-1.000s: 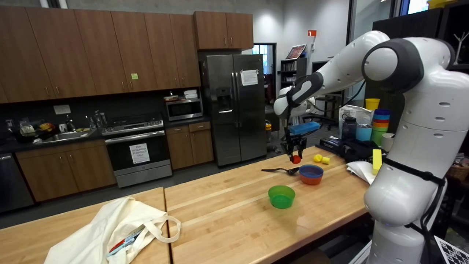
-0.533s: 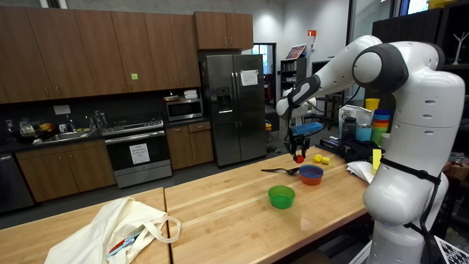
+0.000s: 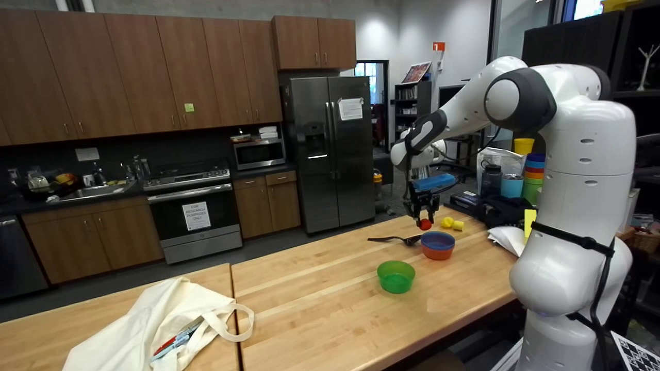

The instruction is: Put the strawberry from the green bowl inside the blue bowl.

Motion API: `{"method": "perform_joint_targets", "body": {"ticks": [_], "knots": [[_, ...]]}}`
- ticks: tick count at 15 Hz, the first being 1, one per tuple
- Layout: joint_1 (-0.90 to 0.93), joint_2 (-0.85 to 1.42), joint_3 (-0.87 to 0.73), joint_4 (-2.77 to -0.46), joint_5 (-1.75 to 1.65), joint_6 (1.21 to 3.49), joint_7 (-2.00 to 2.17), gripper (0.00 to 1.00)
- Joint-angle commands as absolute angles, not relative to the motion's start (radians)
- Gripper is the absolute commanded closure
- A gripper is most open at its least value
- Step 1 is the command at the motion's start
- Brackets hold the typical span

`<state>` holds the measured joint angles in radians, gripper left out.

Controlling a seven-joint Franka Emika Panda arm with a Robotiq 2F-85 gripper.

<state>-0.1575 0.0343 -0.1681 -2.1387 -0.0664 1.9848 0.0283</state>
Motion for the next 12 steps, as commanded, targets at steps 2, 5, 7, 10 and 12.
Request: {"method": "perform_joint_targets", "body": {"ticks": [2, 5, 7, 10, 12], "knots": [[-0.169, 0.074, -0.18, -2.094, -0.113, 1.969, 0.048, 0.73], [-0.17, 0.088, -0.185, -2.087, -0.133, 1.969, 0.051, 0.73], [-0.168, 0.094, -0.185, -2.089, -0.145, 1.968, 0.054, 0.73], [-0.166, 0.101, -0.184, -2.09, -0.151, 1.964, 0.057, 0.73], [-0.166, 0.103, -0.184, -2.09, -0.155, 1.96, 0.055, 0.73]]}}
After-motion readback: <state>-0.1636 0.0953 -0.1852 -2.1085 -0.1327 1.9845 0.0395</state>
